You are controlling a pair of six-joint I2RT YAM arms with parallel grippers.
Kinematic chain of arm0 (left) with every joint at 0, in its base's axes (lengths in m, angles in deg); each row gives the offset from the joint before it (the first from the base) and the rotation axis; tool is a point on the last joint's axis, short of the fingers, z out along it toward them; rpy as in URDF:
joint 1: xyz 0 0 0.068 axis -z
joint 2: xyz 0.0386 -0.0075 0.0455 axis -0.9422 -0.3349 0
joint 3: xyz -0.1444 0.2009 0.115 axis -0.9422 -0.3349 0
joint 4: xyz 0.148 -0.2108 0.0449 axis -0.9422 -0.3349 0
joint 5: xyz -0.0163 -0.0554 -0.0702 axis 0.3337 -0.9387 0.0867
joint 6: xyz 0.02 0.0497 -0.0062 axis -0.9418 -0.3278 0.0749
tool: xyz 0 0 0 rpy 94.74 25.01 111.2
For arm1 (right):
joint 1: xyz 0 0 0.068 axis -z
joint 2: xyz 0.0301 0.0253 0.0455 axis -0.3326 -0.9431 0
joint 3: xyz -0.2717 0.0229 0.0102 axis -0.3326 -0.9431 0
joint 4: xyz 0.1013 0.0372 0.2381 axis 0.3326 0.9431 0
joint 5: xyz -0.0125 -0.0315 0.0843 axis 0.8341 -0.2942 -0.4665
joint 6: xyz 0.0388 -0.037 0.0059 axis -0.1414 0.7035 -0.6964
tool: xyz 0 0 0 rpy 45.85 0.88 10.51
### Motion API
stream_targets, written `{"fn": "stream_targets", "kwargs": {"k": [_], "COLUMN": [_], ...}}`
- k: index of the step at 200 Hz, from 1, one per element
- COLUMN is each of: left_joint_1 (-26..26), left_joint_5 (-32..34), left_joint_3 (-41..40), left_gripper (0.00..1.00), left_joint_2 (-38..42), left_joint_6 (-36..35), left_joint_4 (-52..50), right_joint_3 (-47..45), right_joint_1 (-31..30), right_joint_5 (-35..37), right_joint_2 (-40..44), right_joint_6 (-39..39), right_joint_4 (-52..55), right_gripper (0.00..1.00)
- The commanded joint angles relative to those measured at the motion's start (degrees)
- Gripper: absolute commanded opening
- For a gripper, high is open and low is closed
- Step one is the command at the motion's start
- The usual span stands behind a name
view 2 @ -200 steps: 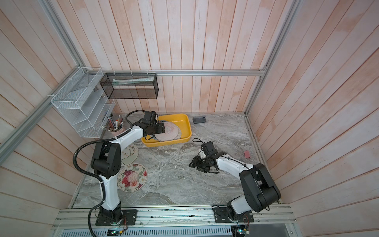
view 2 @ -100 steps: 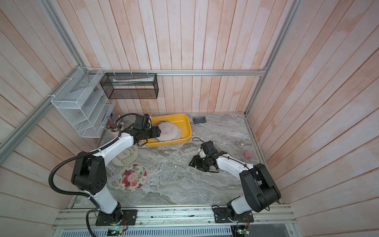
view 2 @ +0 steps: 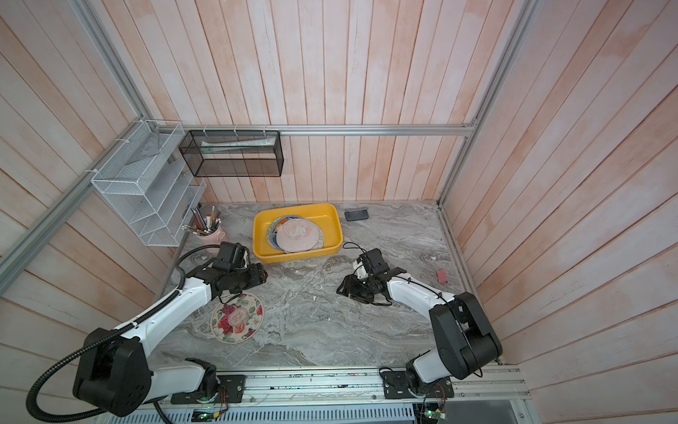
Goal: Put the coasters into the storage box
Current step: Place the coaster in the storage box, then move the coaster to the center of the board.
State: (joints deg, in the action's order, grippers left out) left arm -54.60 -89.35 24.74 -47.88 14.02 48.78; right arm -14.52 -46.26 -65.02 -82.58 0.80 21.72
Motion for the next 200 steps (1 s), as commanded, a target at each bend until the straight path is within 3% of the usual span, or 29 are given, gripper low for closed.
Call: {"fn": "stream_targets", "kwargs": {"k": [1, 43, 76, 109, 152, 200], "left_joint_1": [-3.9, -15.7, -20.9, -26.4, -30.4, -30.6], "left_joint_5": [2.5, 6.0, 9.8, 8.8, 7.4, 0.8], "left_joint_3": [-3.2, -7.1, -7.3, -10.1, -13.1, -17.5], "left_gripper": [0.71, 0.66, 0.62, 0.62, 0.63, 0.66], "left_joint_2": [2.7, 7.1, 6.4, 5.5, 5.0, 3.8], "left_joint_6": [4.0, 3.1, 5.3, 7.0, 7.8, 8.6], "left_joint_4": [-4.7, -8.2, -8.7, -6.1, -3.0, 1.7], "right_joint_3": [2.0, 2.6, 3.1, 3.7, 3.7, 3.5], "right_joint_1": [0.4, 0.8, 1.0, 1.1, 1.9, 2.8], "right_joint_5": [-0.6, -0.7, -1.0, -1.1, -1.4, -1.7], "right_joint_2": [-0.8, -0.7, -0.9, -0.9, -0.5, -0.3], "right_joint_6": [1.8, 2.7, 2.9, 3.1, 3.5, 3.9], "right_joint_4": [1.4, 2.3, 2.3, 2.3, 2.6, 2.6], "right_gripper": [0.61, 0.61, 0.61, 0.61, 0.62, 0.62]}}
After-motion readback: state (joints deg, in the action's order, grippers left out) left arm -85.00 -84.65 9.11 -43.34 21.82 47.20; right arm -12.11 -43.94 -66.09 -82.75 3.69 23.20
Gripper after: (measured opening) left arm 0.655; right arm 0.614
